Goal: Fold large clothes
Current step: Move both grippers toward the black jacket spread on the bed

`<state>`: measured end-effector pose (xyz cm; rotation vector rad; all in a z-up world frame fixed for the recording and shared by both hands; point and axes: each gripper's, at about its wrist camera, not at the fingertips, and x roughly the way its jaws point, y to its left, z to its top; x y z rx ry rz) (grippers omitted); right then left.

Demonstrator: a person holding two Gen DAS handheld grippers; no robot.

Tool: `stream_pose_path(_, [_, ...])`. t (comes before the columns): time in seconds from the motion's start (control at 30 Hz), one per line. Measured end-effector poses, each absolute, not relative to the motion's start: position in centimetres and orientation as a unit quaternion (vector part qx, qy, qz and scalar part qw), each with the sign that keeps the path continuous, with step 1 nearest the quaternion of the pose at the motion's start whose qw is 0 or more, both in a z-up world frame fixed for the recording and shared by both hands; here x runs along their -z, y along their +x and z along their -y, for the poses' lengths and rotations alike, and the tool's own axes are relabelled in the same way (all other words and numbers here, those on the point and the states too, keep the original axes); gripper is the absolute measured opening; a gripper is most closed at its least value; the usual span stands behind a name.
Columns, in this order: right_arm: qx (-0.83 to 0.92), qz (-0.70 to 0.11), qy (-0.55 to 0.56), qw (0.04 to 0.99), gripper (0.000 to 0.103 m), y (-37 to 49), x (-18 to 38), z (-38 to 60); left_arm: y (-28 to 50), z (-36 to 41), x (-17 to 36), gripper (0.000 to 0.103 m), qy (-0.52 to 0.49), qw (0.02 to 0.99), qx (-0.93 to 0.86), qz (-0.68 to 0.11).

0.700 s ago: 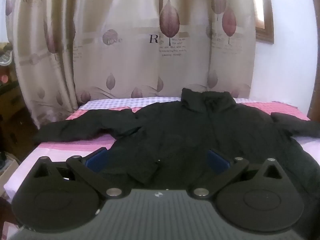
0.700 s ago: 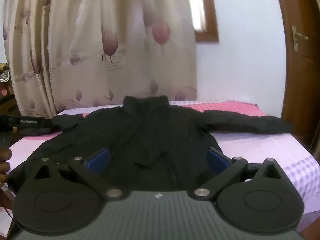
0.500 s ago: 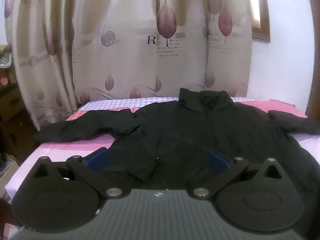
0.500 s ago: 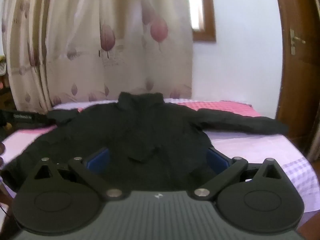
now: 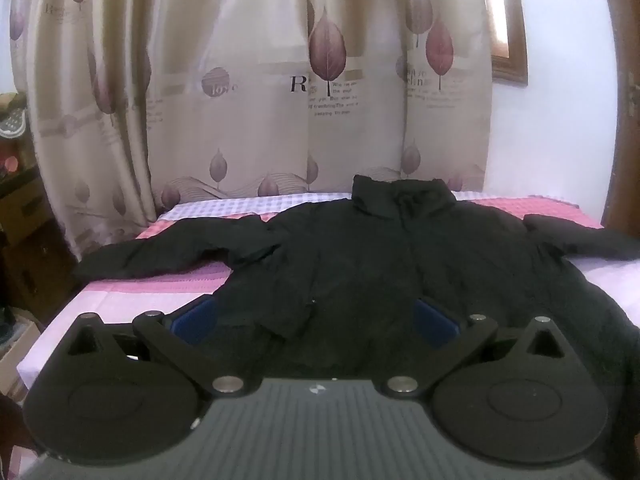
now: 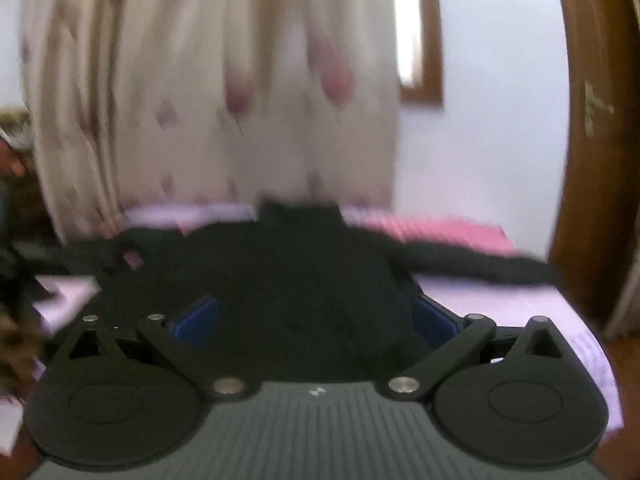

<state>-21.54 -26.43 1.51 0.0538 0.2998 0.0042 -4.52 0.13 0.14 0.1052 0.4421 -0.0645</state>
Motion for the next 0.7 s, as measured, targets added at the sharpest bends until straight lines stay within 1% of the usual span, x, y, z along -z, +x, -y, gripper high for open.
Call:
stream_pose_path(0.07, [0.001,-0.139,0.009,0.990,0.103,-21.9,-1.7,25.7,-4.7,-0.3,-0.1,0.103,0.050,0.974,0.032,-0.221])
stream_pose_path(0.13, [0.003,-0.151,0.001,0.989,0.103,-21.3,-1.6,25.4,-4.9,-0.4,0.0,0.103,0.049,0.973,0.032,-0.222])
stream_pose_path(0.27, [-0.009,-0.171,0.012,0.985,0.103,-20.8,-0.9,25.3,-5.0,-0.5,0.0,0.103,0.053,0.973,0.032,-0.224])
stream_pose_path(0.5, [-0.010,-0.173,0.002,0.985,0.103,-20.9,-0.1,25.3,-4.8,-0.9,0.5,0.103,0.057,0.971,0.030,-0.231])
stream_pose_path(0.7, [-0.011,-0.194,0.007,0.981,0.103,-20.1,0.9,25.7,-4.8,-0.9,1.1,0.103,0.068,0.970,0.025,-0.233])
